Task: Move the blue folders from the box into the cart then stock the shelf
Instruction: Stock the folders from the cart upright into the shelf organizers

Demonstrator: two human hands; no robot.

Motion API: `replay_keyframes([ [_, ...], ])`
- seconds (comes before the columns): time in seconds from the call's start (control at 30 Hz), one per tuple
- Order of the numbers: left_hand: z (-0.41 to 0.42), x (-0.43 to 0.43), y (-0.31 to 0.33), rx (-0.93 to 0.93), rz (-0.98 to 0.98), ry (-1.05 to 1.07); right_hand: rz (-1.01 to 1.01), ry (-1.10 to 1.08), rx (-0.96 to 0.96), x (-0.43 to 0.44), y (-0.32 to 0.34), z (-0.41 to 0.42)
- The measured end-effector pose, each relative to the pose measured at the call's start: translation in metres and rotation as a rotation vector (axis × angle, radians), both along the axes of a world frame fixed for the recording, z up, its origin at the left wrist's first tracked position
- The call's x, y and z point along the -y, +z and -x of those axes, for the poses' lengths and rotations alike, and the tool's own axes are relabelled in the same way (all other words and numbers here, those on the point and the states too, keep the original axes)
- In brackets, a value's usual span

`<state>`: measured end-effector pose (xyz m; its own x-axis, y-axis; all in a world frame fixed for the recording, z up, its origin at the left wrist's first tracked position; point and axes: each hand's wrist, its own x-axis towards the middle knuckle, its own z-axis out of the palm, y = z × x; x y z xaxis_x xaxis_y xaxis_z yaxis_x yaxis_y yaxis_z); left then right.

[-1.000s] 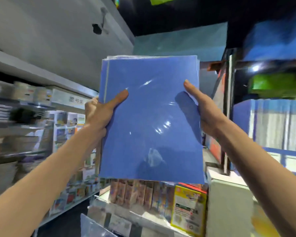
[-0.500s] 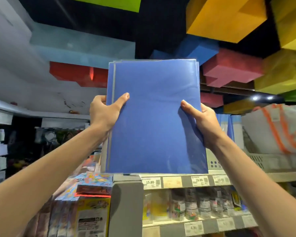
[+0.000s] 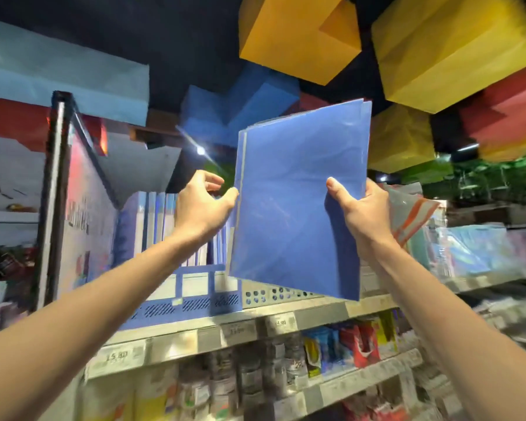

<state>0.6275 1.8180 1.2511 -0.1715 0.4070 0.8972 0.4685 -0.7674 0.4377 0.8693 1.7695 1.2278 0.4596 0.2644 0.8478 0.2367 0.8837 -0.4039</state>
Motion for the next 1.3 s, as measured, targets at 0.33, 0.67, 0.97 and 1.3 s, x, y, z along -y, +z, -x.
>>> replay_keyframes([
  [0.33,-0.143,-0.096,-0.006,-0.415,-0.053,0.202,-0.052,-0.459,-0.002,-0.051,0.008,-0.127],
  [0.67,-0.24,-0.181,-0.03,-0.47,-0.074,0.136,-0.023,-0.601,-0.067,-0.098,0.001,-0.2],
  [0.97,-0.292,-0.265,-0.023,-0.732,-0.187,0.38,0.003,-0.631,-0.06,-0.14,0.01,-0.232],
  [1.3,-0.31,-0.357,0.002,-1.007,-0.425,0.662,-0.025,-0.43,-0.038,-0.22,0.04,-0.247],
])
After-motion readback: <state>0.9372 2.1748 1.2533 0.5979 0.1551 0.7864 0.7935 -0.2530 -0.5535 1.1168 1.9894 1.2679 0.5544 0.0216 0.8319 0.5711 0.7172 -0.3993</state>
